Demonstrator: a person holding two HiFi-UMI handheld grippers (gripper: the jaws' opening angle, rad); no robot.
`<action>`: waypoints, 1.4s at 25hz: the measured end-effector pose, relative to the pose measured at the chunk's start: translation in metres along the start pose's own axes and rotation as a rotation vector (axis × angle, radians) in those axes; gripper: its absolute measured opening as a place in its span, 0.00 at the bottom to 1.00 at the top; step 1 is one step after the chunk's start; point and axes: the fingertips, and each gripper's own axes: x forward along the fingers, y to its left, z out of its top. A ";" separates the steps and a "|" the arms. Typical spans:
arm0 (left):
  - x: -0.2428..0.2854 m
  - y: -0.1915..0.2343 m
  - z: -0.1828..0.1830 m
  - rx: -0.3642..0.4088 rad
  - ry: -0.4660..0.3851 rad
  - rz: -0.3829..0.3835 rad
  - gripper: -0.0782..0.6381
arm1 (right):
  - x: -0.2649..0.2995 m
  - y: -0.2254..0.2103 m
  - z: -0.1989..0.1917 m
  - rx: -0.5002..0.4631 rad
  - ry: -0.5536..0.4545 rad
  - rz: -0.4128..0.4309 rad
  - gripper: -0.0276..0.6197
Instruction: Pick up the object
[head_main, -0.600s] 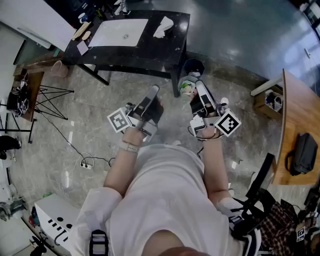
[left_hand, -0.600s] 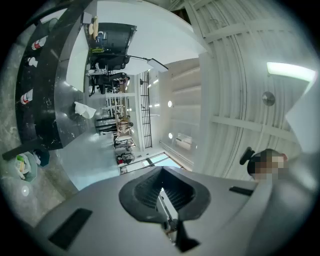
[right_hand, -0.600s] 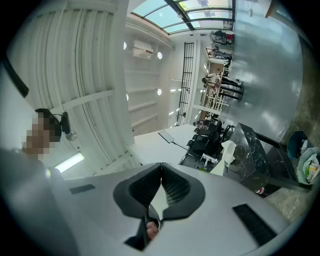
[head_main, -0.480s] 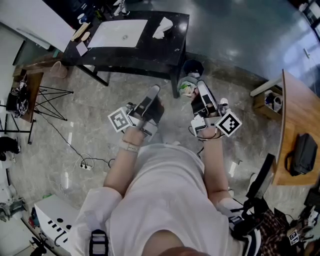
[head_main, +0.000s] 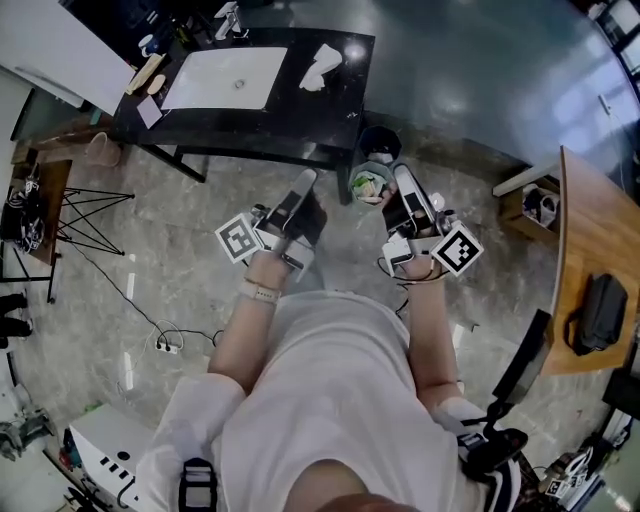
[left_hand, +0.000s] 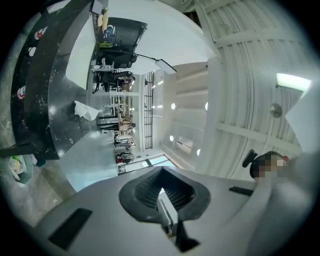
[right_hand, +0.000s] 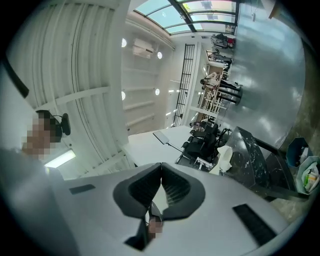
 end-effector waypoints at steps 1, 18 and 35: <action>0.004 0.006 0.009 -0.005 0.000 0.000 0.12 | 0.009 -0.007 0.000 0.004 0.000 -0.007 0.08; 0.071 0.123 0.185 -0.097 0.020 0.085 0.12 | 0.179 -0.112 -0.010 0.033 0.028 -0.151 0.08; 0.102 0.203 0.269 -0.067 0.169 0.171 0.12 | 0.269 -0.169 -0.024 -0.004 0.014 -0.289 0.08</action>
